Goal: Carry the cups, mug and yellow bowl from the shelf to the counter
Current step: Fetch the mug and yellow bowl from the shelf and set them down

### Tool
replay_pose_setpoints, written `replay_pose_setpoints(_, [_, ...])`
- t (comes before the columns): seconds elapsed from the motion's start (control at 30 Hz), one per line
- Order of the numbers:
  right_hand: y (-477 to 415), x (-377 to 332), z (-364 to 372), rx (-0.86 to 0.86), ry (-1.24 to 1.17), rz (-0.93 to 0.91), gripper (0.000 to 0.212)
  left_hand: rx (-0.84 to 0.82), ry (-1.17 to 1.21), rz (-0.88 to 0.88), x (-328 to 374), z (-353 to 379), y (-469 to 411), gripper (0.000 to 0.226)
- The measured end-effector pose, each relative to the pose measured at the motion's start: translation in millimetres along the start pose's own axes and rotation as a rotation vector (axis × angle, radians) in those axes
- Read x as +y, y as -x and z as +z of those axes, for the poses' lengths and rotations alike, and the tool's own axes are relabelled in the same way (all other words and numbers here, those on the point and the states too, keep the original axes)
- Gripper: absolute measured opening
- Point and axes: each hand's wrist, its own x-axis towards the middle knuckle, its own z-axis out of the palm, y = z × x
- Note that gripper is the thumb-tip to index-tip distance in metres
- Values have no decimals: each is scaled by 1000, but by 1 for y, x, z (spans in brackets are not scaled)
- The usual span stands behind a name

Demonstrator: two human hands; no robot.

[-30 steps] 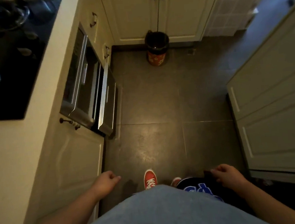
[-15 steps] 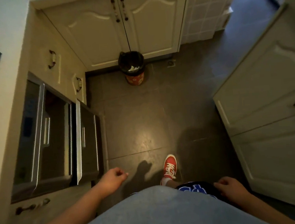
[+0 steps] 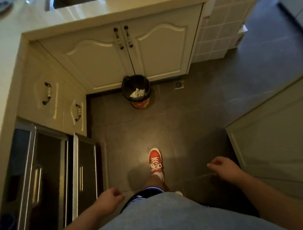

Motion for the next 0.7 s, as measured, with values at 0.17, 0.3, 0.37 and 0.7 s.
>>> replay_pose_setpoints(0.17, [-30, -46, -35, 51, -56, 59, 17, -40, -63, 26, 62, -77, -65, 12])
replay_pose_setpoints(0.3, [-38, -64, -70, 114, -134, 116, 15, -43, -131, 113, 147, -141, -106, 13])
replay_pose_setpoints(0.37, [-40, -65, -85, 137, -183, 161, 12, -59, -198, 162, 200, -167, -119, 12])
replay_pose_setpoints(0.7, [-113, -35, -140, 203, -381, 410, 15, -162, -400, 441, 471, -189, -175, 14])
